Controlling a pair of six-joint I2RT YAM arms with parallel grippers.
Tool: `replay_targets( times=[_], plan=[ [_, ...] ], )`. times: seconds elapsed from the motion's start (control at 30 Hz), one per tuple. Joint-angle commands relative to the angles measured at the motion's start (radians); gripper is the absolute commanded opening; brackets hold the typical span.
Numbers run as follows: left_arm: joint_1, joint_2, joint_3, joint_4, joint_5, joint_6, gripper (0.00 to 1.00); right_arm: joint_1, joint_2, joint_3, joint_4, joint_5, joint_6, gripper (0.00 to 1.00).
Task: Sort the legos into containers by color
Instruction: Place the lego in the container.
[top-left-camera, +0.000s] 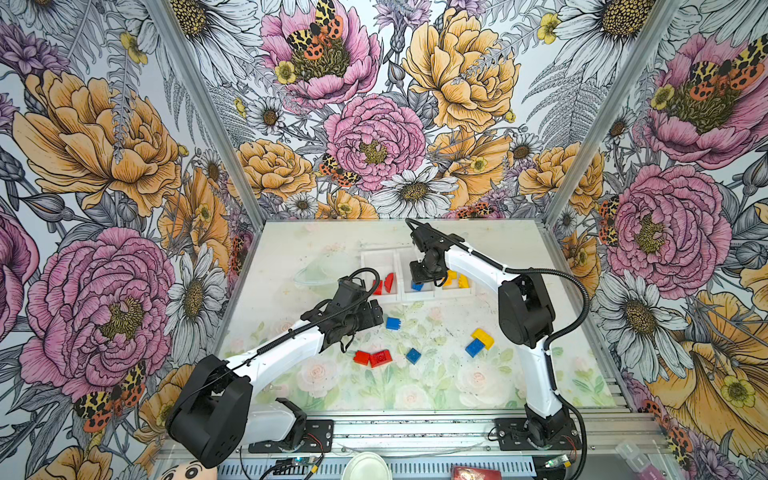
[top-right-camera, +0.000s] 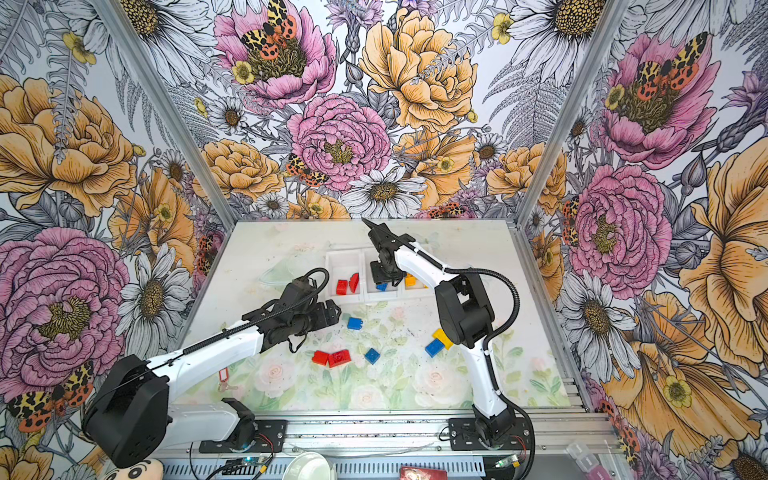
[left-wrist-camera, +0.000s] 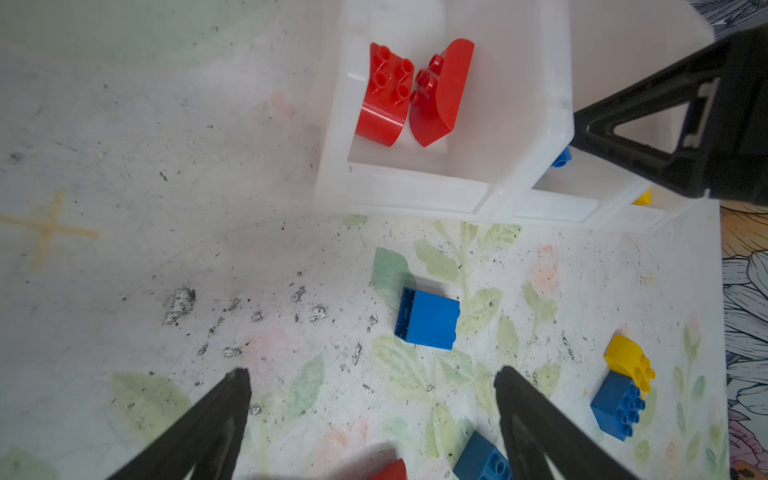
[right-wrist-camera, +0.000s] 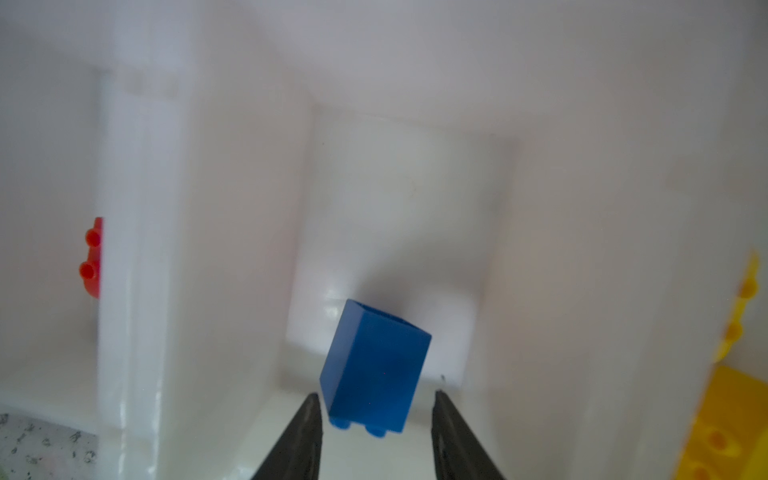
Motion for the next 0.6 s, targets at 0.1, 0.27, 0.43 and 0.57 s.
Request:
replay_targets(
  times=[0.1, 0.27, 0.43, 0.57],
  plan=[
    [-0.002, -0.009, -0.001, 0.011, -0.009, -0.006, 0.93, 0.0, -0.041, -0.015, 0.007, 0.008, 0.004, 0.49],
    [0.0, -0.006, 0.002, 0.011, -0.015, -0.001, 0.94, 0.0, -0.101, -0.045, 0.006, -0.014, 0.025, 0.55],
    [0.003, -0.009, -0.001, 0.011, -0.016, 0.0, 0.95, -0.001, -0.197, -0.13, 0.007, -0.031, 0.084, 0.63],
    [0.004, -0.015, -0.003, 0.011, -0.016, 0.002, 0.96, -0.002, -0.286, -0.236, 0.009, -0.036, 0.153, 0.67]
  ],
)
